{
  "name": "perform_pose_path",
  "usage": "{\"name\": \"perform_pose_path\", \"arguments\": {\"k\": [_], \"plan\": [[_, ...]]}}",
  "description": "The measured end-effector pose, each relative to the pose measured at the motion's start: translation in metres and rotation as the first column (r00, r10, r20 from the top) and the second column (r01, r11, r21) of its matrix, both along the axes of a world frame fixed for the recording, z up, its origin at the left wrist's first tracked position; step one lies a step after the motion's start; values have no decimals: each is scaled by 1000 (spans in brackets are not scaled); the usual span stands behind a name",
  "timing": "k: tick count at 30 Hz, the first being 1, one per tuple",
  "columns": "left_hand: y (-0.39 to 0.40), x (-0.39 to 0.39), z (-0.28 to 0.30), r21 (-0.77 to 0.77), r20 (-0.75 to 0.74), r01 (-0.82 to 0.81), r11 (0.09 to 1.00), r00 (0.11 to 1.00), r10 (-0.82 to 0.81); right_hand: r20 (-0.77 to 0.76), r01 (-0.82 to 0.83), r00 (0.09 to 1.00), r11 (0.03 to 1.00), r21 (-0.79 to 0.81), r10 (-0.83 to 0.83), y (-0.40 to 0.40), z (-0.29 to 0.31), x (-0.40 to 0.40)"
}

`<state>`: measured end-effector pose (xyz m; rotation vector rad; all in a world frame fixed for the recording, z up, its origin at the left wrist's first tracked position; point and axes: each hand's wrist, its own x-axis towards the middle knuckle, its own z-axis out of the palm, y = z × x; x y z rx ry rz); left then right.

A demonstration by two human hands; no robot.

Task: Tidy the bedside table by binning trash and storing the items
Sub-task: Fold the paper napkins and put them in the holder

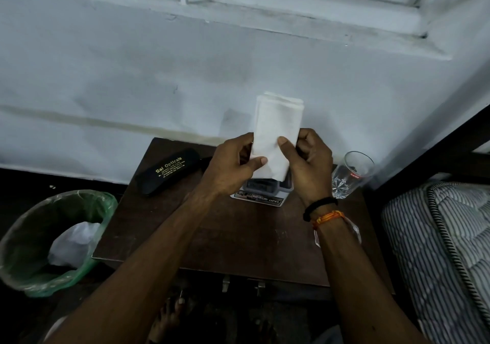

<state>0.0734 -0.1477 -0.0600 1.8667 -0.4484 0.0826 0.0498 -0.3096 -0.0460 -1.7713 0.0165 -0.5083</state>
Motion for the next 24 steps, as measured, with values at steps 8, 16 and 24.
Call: {"name": "perform_pose_path", "arguments": {"k": [8, 16, 24], "plan": [[-1, 1, -1, 43, -6, -7, 999, 1000, 8, 44, -4, 999, 998, 71, 0, -5, 1, 3], [1, 2, -3, 86, 28, -70, 994, 997, 67, -292, -167, 950, 970, -175, 111, -19, -13, 3], [1, 2, -6, 241, 102, -94, 966, 992, 71, -281, -86, 960, 936, -341, -14, -18, -22, 5]]}}
